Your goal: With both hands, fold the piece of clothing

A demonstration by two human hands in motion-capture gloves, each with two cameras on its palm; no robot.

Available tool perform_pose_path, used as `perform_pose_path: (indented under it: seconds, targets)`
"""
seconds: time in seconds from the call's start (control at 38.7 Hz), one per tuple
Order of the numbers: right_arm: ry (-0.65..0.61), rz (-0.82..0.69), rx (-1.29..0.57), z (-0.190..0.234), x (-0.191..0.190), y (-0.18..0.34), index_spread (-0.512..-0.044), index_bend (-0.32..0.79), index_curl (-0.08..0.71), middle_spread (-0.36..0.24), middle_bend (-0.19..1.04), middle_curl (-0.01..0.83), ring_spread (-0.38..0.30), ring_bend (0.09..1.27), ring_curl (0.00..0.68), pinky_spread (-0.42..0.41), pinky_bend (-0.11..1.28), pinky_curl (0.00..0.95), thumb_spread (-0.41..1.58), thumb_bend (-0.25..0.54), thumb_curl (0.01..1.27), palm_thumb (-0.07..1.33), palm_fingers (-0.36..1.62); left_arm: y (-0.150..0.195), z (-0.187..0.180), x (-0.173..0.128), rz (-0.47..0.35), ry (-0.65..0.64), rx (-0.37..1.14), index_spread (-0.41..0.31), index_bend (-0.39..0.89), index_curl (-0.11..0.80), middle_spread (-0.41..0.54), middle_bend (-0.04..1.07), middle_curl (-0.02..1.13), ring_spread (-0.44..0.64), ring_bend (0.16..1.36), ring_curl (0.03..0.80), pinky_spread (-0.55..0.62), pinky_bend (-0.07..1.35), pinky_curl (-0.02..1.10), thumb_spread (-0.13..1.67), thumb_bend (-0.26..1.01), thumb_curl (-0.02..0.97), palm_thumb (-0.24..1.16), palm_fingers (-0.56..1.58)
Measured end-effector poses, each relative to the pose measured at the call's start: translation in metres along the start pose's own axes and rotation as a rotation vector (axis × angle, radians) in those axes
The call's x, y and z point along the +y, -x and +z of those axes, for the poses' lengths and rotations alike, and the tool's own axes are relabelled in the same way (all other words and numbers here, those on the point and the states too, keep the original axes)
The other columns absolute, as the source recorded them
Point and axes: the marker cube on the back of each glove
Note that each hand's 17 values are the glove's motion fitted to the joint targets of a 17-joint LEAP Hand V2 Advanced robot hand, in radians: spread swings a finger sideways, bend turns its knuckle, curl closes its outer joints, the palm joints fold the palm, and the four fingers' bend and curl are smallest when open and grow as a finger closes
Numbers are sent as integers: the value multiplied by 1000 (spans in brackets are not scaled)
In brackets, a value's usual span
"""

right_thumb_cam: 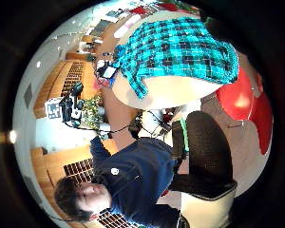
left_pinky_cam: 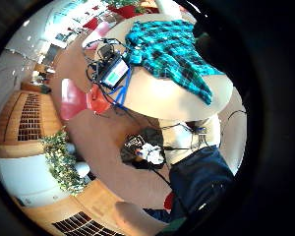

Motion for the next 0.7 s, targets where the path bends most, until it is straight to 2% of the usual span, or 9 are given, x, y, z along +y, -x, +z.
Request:
perform_pose_path:
  seconds: [0.16, 0.41, 0.54, 0.7]
  targets:
    - [7, 0, 10, -2, 17, 6, -258, 139, 139, -17, 206, 143, 12, 424, 188, 90, 492, 219, 824, 336, 165, 534, 539, 7, 4, 0, 0, 55, 66, -77, 262, 184, 34, 160, 149, 67, 481, 207, 50, 330, 183, 878, 127, 91, 219, 593]
    - [40, 57, 31, 4, 16, -19, -299, 133, 185, -20, 192, 218, 4, 443, 242, 96, 493, 266, 1082, 295, 224, 554, 519, 6, 7, 11, 13, 68, 70, -91, 236, 267, 40, 152, 196, 81, 483, 250, 59, 314, 241, 1126, 98, 146, 233, 571]
    - [76, 104, 58, -2, -16, -37, -317, 106, 190, -22, 196, 246, -1, 449, 261, 95, 502, 284, 1142, 267, 247, 563, 495, -1, 3, -13, 31, 102, 53, -94, 234, 301, 54, 134, 207, 98, 482, 262, 75, 296, 259, 1172, 77, 169, 236, 533]
    - [140, 135, 83, -11, -58, -44, -343, 97, 189, -36, 190, 271, -4, 459, 281, 94, 528, 307, 1185, 232, 272, 571, 457, -5, -7, -60, -16, 149, 23, -96, 234, 335, 75, 124, 209, 129, 477, 273, 100, 299, 284, 1191, 48, 193, 241, 482]
